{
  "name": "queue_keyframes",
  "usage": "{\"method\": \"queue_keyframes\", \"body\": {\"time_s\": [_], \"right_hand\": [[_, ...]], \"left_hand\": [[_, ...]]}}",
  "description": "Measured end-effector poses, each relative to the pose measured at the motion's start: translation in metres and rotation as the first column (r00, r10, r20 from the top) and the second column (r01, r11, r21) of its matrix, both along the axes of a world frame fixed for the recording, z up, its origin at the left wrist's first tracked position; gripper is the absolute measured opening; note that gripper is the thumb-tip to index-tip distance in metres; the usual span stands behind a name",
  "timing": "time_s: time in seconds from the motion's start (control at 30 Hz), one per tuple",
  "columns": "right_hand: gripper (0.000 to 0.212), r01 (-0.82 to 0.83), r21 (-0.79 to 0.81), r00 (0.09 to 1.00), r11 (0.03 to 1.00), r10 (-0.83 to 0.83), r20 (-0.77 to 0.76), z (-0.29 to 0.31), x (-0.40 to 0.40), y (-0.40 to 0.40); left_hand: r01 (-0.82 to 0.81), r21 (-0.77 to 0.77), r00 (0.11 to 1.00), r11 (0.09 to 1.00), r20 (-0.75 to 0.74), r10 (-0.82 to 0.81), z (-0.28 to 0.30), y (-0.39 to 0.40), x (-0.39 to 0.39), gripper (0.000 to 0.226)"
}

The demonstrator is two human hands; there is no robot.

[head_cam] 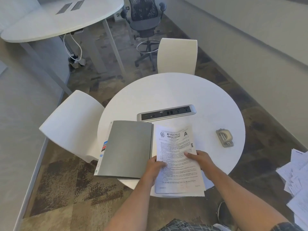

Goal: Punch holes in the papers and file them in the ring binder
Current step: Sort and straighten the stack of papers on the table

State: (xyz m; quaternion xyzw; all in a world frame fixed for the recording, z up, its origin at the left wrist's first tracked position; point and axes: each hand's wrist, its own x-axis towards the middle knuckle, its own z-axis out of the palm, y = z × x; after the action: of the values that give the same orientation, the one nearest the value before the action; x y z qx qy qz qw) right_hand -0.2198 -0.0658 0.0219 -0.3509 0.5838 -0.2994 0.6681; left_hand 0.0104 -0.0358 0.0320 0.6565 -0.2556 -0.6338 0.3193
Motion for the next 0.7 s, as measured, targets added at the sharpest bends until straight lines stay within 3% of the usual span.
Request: {"method": "queue_keyframes", "body": {"time_s": [0.13, 0.27, 0.43, 0.57, 0.7], "right_hand": [[0.038, -0.017, -0.089, 0.992, 0.996, 0.028, 0.123, 0.017, -0.004, -0.021], [0.036, 0.050, -0.259, 0.990, 0.965, -0.013, 0.143, 0.046, -0.006, -0.040], [0.038, 0.095, -0.430, 0.982, 0.898, -0.013, 0.191, 0.073, -0.007, -0.056], [0.025, 0.088, -0.440, 0.984, 0.894, -0.010, 0.177, 0.067, -0.014, -0.049], [0.038, 0.077, -0.340, 0.996, 0.937, -0.054, 0.076, 0.030, -0.021, -0.030]], "left_hand": [[0.070, -0.115, 0.996, 0.991, 0.067, -0.062, 0.018, -0.018, 0.001, 0.027], [0.047, -0.286, 0.999, 0.957, 0.009, -0.046, 0.039, -0.035, 0.003, 0.047], [0.030, -0.481, 0.999, 0.876, 0.045, -0.010, 0.065, -0.051, 0.009, 0.037], [0.177, -0.467, 0.962, 0.866, 0.270, -0.051, 0.055, -0.053, 0.013, 0.024], [0.333, -0.284, 0.859, 0.899, 0.486, -0.164, 0.023, -0.033, 0.019, 0.016]]}}
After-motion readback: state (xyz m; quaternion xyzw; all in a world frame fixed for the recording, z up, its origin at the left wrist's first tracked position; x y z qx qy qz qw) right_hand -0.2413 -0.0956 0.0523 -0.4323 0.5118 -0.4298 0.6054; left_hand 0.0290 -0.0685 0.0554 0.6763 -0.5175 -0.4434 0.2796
